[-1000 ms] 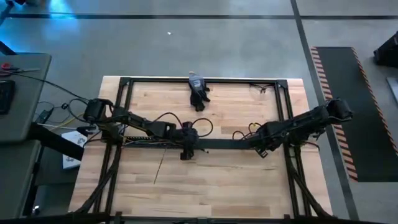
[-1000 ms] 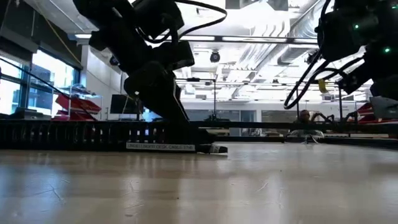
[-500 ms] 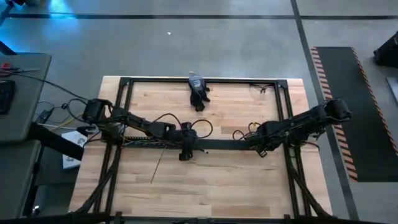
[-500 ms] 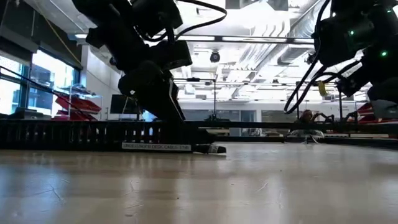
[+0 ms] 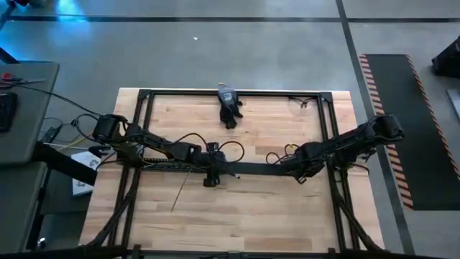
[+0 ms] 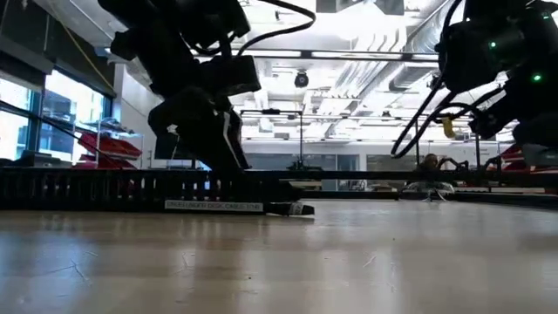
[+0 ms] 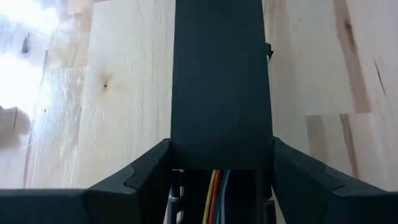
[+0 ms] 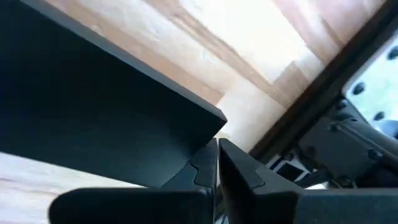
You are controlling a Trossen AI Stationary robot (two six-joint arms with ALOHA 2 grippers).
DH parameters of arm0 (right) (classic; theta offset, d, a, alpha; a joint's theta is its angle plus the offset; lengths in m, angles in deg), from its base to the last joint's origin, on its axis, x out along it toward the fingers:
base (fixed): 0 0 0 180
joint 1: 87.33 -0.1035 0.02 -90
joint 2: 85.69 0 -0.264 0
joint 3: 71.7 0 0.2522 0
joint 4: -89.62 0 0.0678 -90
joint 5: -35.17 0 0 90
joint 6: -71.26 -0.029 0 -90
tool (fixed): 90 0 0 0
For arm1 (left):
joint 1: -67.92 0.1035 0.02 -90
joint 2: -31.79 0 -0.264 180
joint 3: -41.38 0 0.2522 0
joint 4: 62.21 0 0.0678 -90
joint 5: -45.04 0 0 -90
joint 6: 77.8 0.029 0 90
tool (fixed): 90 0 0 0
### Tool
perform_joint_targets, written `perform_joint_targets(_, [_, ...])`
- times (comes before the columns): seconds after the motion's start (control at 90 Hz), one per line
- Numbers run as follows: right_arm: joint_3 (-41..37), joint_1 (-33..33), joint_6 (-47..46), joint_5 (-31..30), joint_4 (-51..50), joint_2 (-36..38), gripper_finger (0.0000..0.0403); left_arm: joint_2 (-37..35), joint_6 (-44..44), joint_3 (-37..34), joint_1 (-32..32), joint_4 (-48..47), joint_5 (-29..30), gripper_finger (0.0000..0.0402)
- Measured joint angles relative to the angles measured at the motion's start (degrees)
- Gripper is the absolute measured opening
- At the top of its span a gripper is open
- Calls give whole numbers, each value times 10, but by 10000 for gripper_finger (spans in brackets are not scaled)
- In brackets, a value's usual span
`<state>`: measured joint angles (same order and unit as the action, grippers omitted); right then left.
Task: Ziptie cables
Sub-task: Close the black cable duct
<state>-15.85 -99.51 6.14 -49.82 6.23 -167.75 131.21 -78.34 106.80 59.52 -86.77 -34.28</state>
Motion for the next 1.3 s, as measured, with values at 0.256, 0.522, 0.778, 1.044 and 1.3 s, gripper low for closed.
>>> perform_joint_targets(0.256, [4,1,6,-2,-5,21,0,0,-1,0,0,0,4,214])
perform_joint_targets(0.522, [10,2,0,-8,-24,40,0,1,7,-1,1,19,5,245])
perform_joint_targets(0.778, [10,2,15,-7,-13,40,0,3,18,-2,5,1,-2,297])
perform_joint_targets(1.044, [12,2,26,-12,35,41,0,-33,17,-1,6,-26,-7,305])
perform_joint_targets(1.3, [12,2,31,-10,26,41,0,-34,16,-1,13,-33,-14,294])
